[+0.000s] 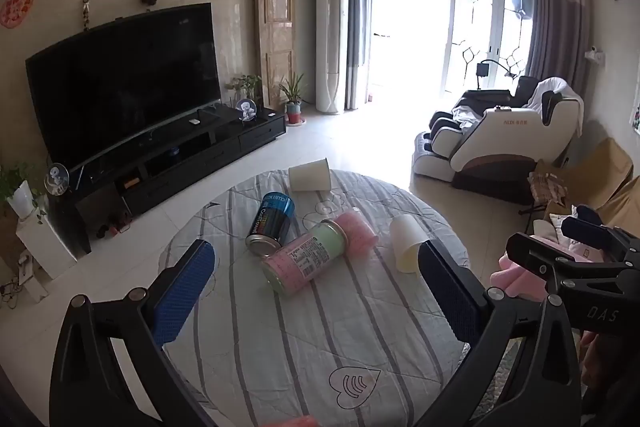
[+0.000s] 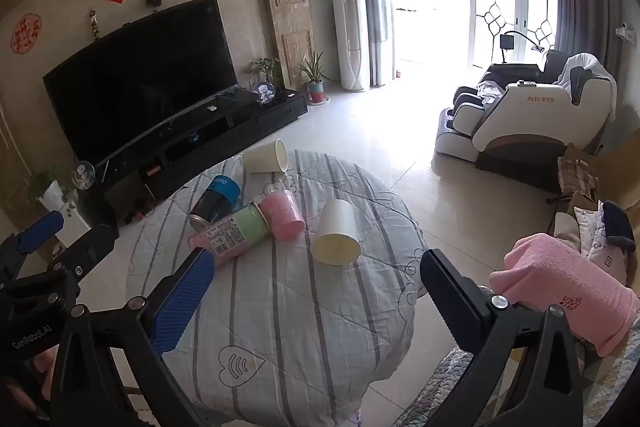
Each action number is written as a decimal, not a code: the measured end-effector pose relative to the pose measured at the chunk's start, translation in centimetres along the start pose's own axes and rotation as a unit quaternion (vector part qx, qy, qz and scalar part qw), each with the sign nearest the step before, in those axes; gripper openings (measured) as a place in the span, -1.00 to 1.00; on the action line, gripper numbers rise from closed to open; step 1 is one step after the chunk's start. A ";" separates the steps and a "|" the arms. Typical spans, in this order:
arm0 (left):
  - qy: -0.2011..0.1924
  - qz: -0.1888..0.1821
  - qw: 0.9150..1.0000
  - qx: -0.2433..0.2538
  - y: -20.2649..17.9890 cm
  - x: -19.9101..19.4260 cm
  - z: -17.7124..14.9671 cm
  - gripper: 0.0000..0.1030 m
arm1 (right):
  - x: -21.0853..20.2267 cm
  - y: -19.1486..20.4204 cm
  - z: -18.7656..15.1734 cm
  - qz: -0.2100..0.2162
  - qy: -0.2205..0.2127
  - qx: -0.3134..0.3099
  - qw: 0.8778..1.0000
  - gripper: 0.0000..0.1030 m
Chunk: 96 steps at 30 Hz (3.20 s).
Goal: Flip cup upright
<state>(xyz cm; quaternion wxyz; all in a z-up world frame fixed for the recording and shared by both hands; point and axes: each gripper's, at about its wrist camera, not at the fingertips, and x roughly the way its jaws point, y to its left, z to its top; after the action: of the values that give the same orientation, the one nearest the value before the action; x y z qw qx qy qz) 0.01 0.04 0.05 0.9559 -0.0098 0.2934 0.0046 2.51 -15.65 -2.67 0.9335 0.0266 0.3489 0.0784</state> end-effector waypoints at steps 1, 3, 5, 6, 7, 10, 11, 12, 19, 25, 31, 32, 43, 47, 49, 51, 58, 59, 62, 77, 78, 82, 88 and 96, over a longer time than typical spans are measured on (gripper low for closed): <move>0.001 -0.001 1.000 0.000 0.0 0.0 0.0 1.00 | 0.0 0.0 0.0 0.000 0.001 0.000 1.000 1.00; 0.002 0.000 1.000 0.001 0.0 0.0 0.0 1.00 | 0.0 0.0 0.0 -0.001 0.001 0.000 1.000 1.00; 0.005 -0.004 1.000 0.002 -0.3 0.0 -0.1 1.00 | -0.1 -0.1 0.0 -0.001 0.000 0.001 1.000 1.00; 0.005 -0.008 1.000 0.001 -0.3 0.0 -0.1 1.00 | -0.1 -0.1 0.0 -0.002 0.000 0.001 1.000 1.00; 0.005 -0.010 1.000 0.000 -0.3 -0.1 -0.2 1.00 | 0.0 0.0 -0.1 -0.002 0.001 -0.001 1.000 1.00; 0.008 -0.011 1.000 -0.001 -0.1 0.1 0.0 1.00 | 0.0 0.0 -0.1 -0.001 0.002 0.000 1.000 1.00; 0.010 -0.011 1.000 -0.001 -0.2 0.3 -0.2 1.00 | 0.0 0.0 0.0 -0.001 0.002 0.000 1.000 1.00; 0.009 -0.014 1.000 -0.002 -0.2 0.3 -0.3 1.00 | 0.1 0.0 0.0 -0.001 0.003 0.000 1.000 1.00; 0.008 -0.021 1.000 0.005 -0.5 0.1 -0.3 1.00 | 0.2 0.0 -0.2 -0.001 0.003 -0.004 1.000 1.00; 0.005 -0.021 1.000 0.008 -0.5 0.0 -0.2 1.00 | 0.2 0.1 -0.2 0.001 0.007 -0.003 1.000 1.00; 0.004 -0.017 1.000 0.006 -0.4 -0.2 -0.1 1.00 | 0.4 0.1 -0.3 -0.001 0.013 -0.003 1.000 1.00; 0.004 -0.016 1.000 0.006 -0.4 -0.1 0.0 1.00 | 0.4 0.1 -0.3 -0.001 0.014 -0.002 1.000 1.00; 0.004 -0.017 1.000 0.009 -0.5 0.4 0.0 1.00 | 0.5 -0.4 -0.1 -0.002 0.014 -0.001 1.000 1.00; 0.002 -0.017 1.000 0.009 -0.5 0.4 0.0 1.00 | 0.4 -0.5 0.1 -0.003 0.011 -0.002 1.000 1.00; 0.002 -0.016 1.000 0.009 -0.5 0.4 0.1 1.00 | 0.4 -0.4 0.1 -0.002 0.009 -0.003 1.000 1.00; 0.001 -0.014 1.000 0.009 -0.5 0.4 0.1 1.00 | 0.5 -0.4 0.2 -0.002 0.010 -0.003 1.000 1.00; -0.002 -0.014 1.000 0.010 -0.5 0.4 0.1 1.00 | 0.5 -0.4 0.3 -0.002 0.009 -0.004 1.000 1.00; -0.001 -0.014 1.000 0.010 -0.5 0.4 0.2 1.00 | 0.5 -0.4 0.2 -0.002 0.008 -0.004 1.000 1.00; -0.002 -0.014 1.000 0.010 -0.5 0.4 0.3 1.00 | 0.5 -0.3 0.3 -0.002 0.008 -0.005 1.000 1.00; 0.025 -0.009 1.000 0.006 -0.2 0.8 0.1 1.00 | 1.4 -0.2 -0.1 0.000 0.033 -0.005 0.999 1.00; 0.030 -0.009 1.000 0.004 -0.1 1.0 0.1 1.00 | 1.6 -0.2 -0.2 0.001 0.037 -0.006 0.999 1.00; 0.053 -0.007 0.999 0.001 -0.1 1.8 -0.6 1.00 | 2.5 -0.1 -0.7 0.002 0.061 -0.007 0.998 1.00; 0.096 -0.007 0.995 -0.007 0.0 3.3 -2.3 1.00 | 3.9 -0.1 -2.0 0.004 0.107 -0.008 0.994 1.00; 0.155 -0.005 0.988 -0.018 -0.2 5.1 -5.1 0.99 | 5.6 -0.3 -4.5 0.007 0.170 -0.009 0.985 1.00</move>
<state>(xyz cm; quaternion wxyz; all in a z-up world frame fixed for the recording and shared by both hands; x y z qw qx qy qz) 1.40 -0.30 -7.01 0.8984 -0.0291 0.4381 0.0040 3.79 -15.07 -9.75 0.8602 0.0070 0.5017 0.0911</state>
